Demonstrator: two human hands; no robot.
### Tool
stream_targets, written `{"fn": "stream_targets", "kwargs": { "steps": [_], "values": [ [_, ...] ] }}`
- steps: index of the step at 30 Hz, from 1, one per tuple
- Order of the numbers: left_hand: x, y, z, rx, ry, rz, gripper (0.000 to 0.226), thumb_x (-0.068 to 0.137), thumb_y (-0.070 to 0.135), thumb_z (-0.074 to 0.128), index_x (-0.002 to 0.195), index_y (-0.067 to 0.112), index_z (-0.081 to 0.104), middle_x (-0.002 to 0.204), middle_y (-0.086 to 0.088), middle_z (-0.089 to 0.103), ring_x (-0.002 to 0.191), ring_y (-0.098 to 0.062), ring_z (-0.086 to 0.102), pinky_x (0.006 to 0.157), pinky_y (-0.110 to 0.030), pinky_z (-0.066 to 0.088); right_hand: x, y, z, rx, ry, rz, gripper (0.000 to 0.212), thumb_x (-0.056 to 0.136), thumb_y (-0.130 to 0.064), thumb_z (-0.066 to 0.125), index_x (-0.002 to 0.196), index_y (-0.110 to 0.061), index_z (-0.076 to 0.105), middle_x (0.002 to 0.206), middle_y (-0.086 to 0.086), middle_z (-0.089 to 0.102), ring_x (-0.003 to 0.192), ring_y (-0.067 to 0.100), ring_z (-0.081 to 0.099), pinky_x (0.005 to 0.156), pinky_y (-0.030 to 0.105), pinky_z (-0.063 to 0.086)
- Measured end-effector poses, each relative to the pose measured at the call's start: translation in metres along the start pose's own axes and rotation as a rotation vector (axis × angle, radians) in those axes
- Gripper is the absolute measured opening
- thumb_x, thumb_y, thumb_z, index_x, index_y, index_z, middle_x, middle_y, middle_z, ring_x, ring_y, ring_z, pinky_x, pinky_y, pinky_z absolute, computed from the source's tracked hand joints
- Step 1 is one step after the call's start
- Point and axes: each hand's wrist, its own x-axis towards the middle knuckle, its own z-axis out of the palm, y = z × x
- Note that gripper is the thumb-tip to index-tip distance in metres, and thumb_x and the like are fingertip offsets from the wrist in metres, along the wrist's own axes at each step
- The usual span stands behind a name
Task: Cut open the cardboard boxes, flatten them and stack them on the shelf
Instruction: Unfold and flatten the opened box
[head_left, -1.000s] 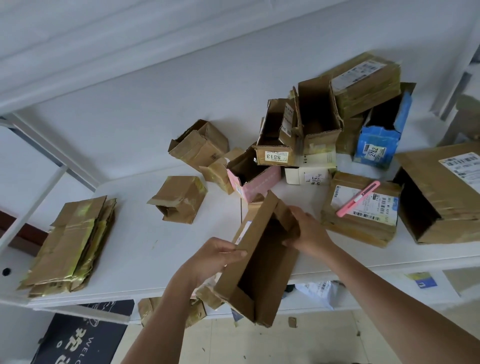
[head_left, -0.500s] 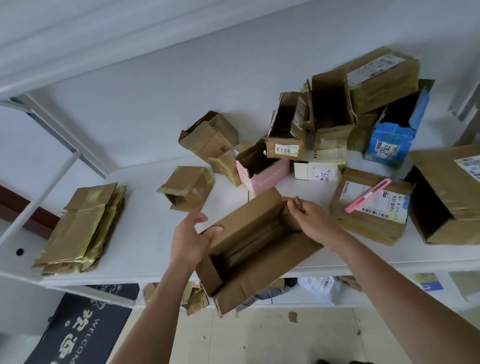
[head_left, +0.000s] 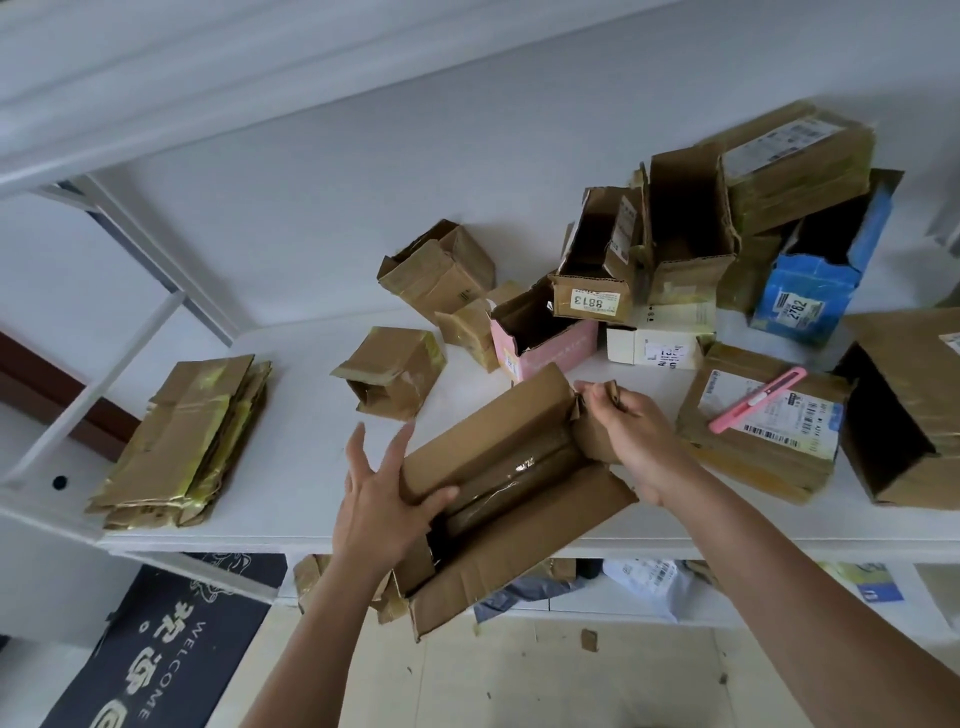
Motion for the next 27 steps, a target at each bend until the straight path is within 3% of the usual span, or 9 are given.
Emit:
{"fn": "stream_targets", "kwargs": {
  "steps": [3,7,10,12,15,17,20,23,27],
  "values": [
    [-0.002,-0.001,-0.005,0.049,0.055,-0.137,0.115,0.073,0.037,0.085,0.150,0.043,-0.001,0.156,0.006,-0.014,0.124,-0.042,0.049,0.090,-0.050,0.051,0.000,-0.008,0.005,-0.017,0.049,-0.039,0.045,0.103,-0.044,0.038,0.115,-0.009,0.065,0.115,0.003,0.065,0.098,0.000,0.055,0.093,0.022,0.034],
    [0.003,-0.006,-0.014,-0.338,0.131,-0.256,0.108,0.079,0.010,0.076,0.152,0.037,0.002,0.144,-0.010,0.025,0.098,-0.029,0.053,0.083,-0.039,0.050,-0.002,-0.016,0.006,-0.032,0.051,-0.094,0.024,0.101,-0.050,0.038,0.095,-0.050,0.061,0.089,-0.033,0.059,0.076,-0.019,0.050,0.059,0.006,0.040],
    [0.002,-0.019,-0.024,-0.780,-0.059,-0.198,0.075,0.091,-0.001,0.063,0.145,0.041,0.034,0.121,-0.002,0.057,0.100,-0.022,0.061,0.082,-0.036,0.057,-0.008,-0.017,0.002,-0.059,0.077,-0.241,0.024,0.104,-0.043,0.037,0.108,-0.056,0.056,0.100,-0.033,0.064,0.092,-0.017,0.053,0.077,0.007,0.045],
    [-0.001,-0.034,-0.024,-1.022,-0.235,-0.198,0.053,0.096,-0.008,0.051,0.129,0.033,0.063,0.127,-0.005,0.064,0.114,-0.030,0.062,0.087,-0.042,0.058,-0.006,-0.009,-0.006,-0.122,0.047,-0.334,0.029,0.105,-0.036,0.037,0.126,-0.047,0.054,0.118,-0.004,0.066,0.101,0.002,0.058,0.094,0.030,0.045],
    [-0.010,-0.062,-0.013,-1.386,-0.313,-0.309,0.048,0.096,-0.014,0.038,0.123,0.010,0.069,0.133,-0.014,0.062,0.117,-0.033,0.062,0.083,-0.035,0.060,-0.001,0.010,-0.022,-0.313,-0.146,-0.296,0.033,0.104,-0.031,0.042,0.130,-0.049,0.051,0.130,0.020,0.060,0.065,0.011,0.061,0.056,0.032,0.046],
    [-0.016,-0.080,-0.002,-1.530,-0.306,-0.428,0.054,0.091,-0.019,0.033,0.128,0.004,0.064,0.134,-0.014,0.061,0.115,-0.033,0.063,0.086,-0.035,0.059,-0.001,0.026,-0.029,-0.412,-0.336,-0.211,0.042,0.102,-0.013,0.048,0.129,-0.045,0.056,0.150,0.001,0.047,0.064,-0.001,0.062,0.049,0.018,0.045],
    [-0.026,-0.097,0.017,-1.548,-0.317,-0.595,0.065,0.071,-0.021,0.031,0.129,-0.004,0.057,0.127,-0.016,0.065,0.095,-0.031,0.072,0.085,-0.040,0.060,-0.005,0.049,-0.026,-0.638,-0.543,-0.007,0.069,0.086,0.013,0.042,0.127,-0.038,0.060,0.157,-0.023,0.026,0.101,-0.015,0.054,0.068,0.013,0.049],
    [-0.030,-0.101,0.029,-1.354,-0.374,-0.702,0.061,0.066,-0.009,0.047,0.125,-0.002,0.059,0.125,-0.015,0.067,0.097,-0.032,0.062,0.093,-0.040,0.049,-0.003,0.064,-0.013,-0.679,-0.535,0.073,0.060,0.086,0.002,0.040,0.128,-0.033,0.062,0.156,-0.020,0.032,0.138,0.005,0.036,0.105,0.026,0.037],
    [-0.019,-0.089,0.039,-1.011,-0.253,-0.700,0.032,0.087,0.011,0.067,0.117,0.002,0.061,0.101,-0.013,0.072,0.091,-0.032,0.061,0.081,-0.041,0.051,0.011,0.067,0.008,-0.857,-0.359,-0.140,0.037,0.100,-0.035,0.046,0.136,-0.031,0.056,0.129,-0.006,0.059,0.106,0.012,0.058,0.081,0.030,0.047]
  ]
}}
